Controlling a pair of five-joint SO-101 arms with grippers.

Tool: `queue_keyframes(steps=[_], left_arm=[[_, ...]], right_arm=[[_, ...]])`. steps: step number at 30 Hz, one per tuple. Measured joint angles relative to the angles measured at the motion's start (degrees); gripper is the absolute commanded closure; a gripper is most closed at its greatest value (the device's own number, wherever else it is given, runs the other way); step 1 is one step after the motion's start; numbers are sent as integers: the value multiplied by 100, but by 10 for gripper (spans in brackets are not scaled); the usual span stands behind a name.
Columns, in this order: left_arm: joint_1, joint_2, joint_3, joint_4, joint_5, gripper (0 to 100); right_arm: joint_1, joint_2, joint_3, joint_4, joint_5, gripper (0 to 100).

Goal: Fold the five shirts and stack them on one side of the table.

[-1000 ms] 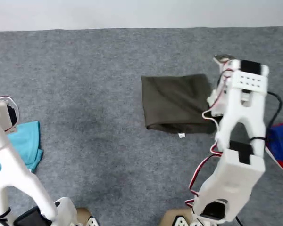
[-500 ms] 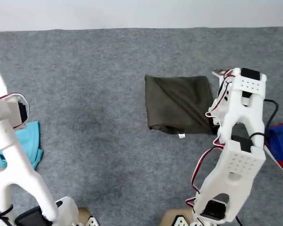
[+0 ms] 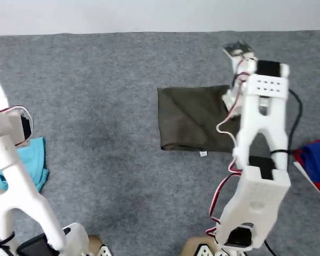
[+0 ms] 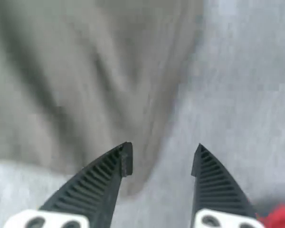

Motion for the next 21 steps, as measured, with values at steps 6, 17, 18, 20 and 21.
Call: queue_keyframes(steps=[6, 17, 18, 20, 21], left_arm=[[0, 0, 0, 26, 0, 949], [0, 0, 0, 26, 0, 949], [0, 0, 0, 26, 0, 949], [0, 0, 0, 26, 0, 949], [0, 0, 0, 26, 0, 949]], right_arm=[[-281, 826, 0, -1582, 0, 887], [-246, 1829, -79, -2963, 9, 887], [-246, 1829, -149, -2884, 9, 887], [-246, 1767, -229, -2681, 9, 887], [-246, 1679, -237, -2585, 9, 887]])
